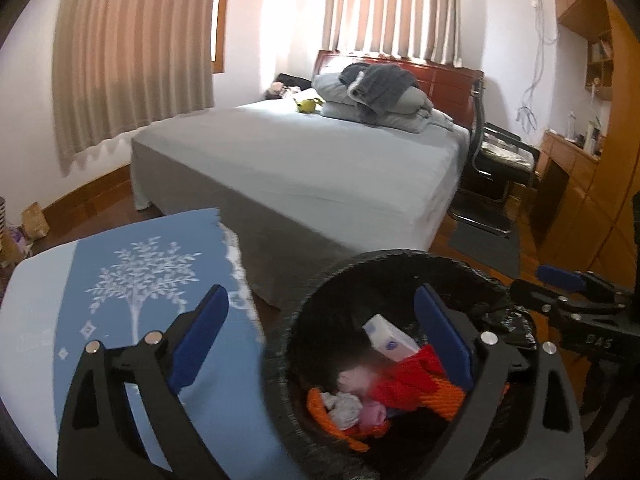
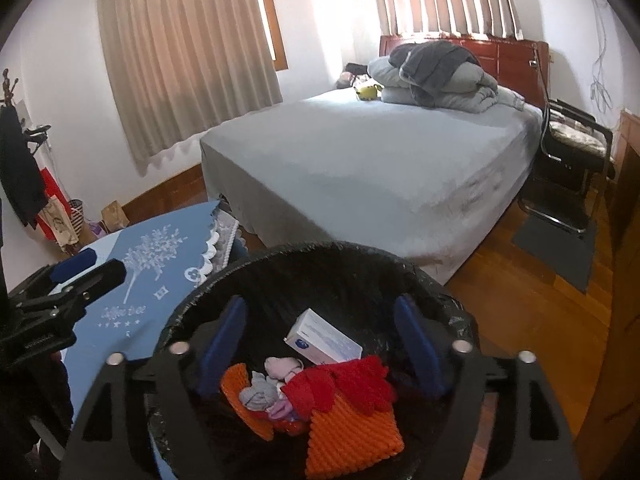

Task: Collect trash

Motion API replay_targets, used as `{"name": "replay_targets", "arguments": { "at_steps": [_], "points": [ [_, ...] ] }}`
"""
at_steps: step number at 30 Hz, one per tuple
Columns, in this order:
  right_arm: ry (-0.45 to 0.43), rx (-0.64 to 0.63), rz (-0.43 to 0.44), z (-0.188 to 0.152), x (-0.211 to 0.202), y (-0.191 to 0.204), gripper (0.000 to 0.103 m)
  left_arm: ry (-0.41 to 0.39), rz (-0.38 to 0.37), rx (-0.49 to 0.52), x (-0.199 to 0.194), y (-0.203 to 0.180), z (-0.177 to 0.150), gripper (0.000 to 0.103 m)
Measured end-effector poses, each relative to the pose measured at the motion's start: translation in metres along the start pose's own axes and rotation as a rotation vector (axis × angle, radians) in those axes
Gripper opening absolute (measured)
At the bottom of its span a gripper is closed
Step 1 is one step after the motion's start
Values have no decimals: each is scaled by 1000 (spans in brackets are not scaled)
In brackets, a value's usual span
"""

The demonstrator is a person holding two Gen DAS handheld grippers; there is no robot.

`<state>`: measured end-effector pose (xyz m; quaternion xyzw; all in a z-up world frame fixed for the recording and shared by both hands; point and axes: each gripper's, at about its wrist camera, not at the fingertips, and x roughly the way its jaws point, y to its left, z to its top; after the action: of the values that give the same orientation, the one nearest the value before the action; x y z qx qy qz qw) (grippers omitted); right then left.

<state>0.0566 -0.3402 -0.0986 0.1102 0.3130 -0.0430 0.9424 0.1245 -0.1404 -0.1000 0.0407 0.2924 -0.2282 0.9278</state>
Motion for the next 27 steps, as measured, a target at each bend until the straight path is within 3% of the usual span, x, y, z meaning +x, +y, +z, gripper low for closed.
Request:
{"name": "replay_targets", "arguments": {
  "at_steps": [4, 14, 27],
  "points": [
    [-33, -16, 16, 5, -15, 14, 97, -6, 38, -14, -18, 12, 1, 95],
    [-54, -41, 100, 13, -48, 49, 97, -31, 126, -28, -71, 26, -7, 96],
    [-88, -92, 143, 10, -89, 84, 97, -94, 168, -33, -137, 24, -10, 97]
  ]
}}
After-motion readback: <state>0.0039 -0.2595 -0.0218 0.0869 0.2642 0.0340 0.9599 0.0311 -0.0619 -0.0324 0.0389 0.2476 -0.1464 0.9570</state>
